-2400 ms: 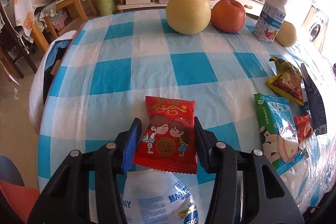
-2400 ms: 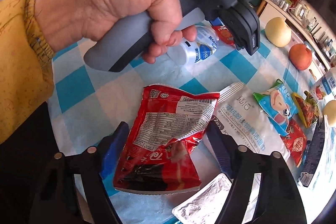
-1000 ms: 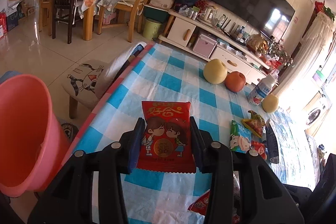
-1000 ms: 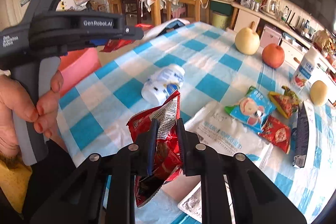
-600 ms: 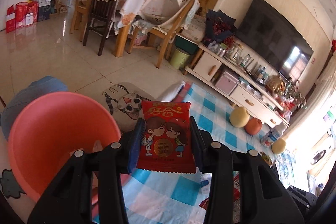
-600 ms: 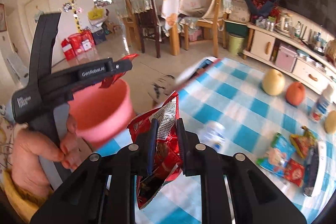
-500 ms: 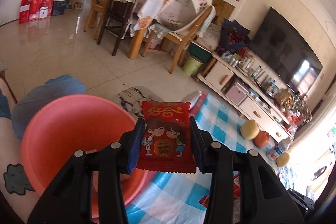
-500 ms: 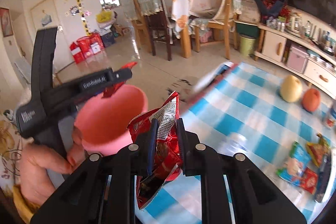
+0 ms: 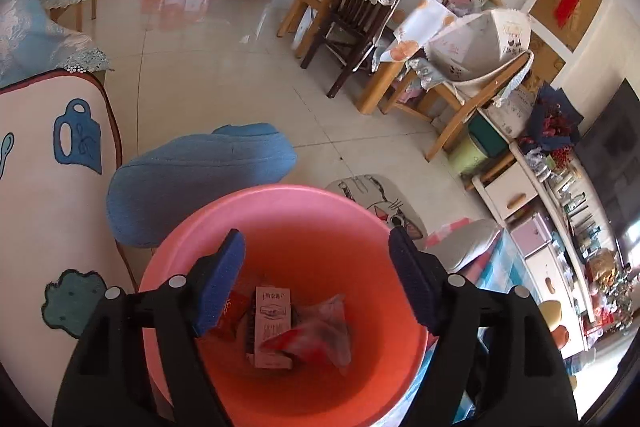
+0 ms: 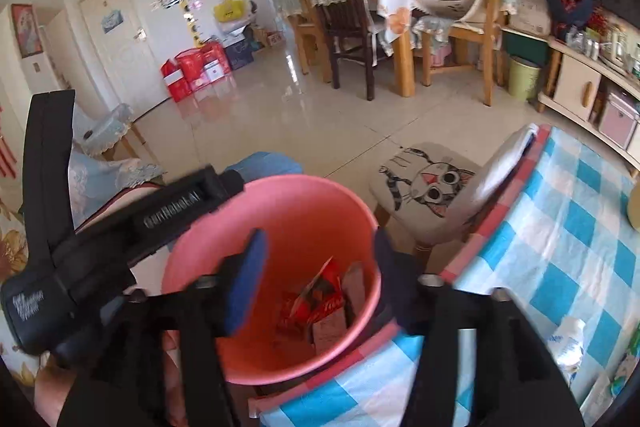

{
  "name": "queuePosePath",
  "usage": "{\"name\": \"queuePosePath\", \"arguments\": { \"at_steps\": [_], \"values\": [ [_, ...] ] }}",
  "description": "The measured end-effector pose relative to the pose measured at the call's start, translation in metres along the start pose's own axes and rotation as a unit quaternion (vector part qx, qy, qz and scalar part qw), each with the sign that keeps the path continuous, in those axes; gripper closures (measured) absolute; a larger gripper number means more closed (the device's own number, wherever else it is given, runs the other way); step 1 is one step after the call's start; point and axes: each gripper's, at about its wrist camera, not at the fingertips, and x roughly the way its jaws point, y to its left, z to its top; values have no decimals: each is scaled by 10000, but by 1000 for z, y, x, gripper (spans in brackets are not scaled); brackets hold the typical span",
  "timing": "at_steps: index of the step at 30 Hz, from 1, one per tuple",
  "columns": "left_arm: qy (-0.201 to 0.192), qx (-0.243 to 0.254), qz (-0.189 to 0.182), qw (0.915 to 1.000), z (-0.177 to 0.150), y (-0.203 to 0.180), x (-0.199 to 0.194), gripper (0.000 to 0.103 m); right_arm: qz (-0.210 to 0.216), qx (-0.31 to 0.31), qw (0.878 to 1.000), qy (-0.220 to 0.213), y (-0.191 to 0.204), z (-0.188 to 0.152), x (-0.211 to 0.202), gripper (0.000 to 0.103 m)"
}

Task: Collect trash
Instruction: 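Carry both packets over the pink bucket and open both tools, then move both tools back over the table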

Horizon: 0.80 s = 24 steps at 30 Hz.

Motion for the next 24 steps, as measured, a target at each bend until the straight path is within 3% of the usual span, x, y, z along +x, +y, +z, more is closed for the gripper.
{"name": "queuePosePath", "arguments": {
  "at_steps": [4, 8, 15, 19, 24],
  "values": [
    [-434, 35, -107, 9990, -7, -10, -11, 20, -499, -89, 9986, -133, -18, -18, -31, 22],
    [-813, 155, -489, 9954, -17, -29, -18, 13, -974, -130, 9950, -189, -36, -37, -65, 13],
    [-1197, 667, -1153, 9838, -39, -69, -33, 8, -1722, -229, 9847, -137, -67, -70, -112, 10],
    [-1149, 1104, -1590, 9743, -55, -94, -40, 7, -2061, -236, 9779, -274, -83, -86, -139, 8],
    [-1139, 1633, -1737, 9645, -76, -124, -52, 7, -2348, -169, 9710, -405, -104, -106, -160, 7]
  ]
}}
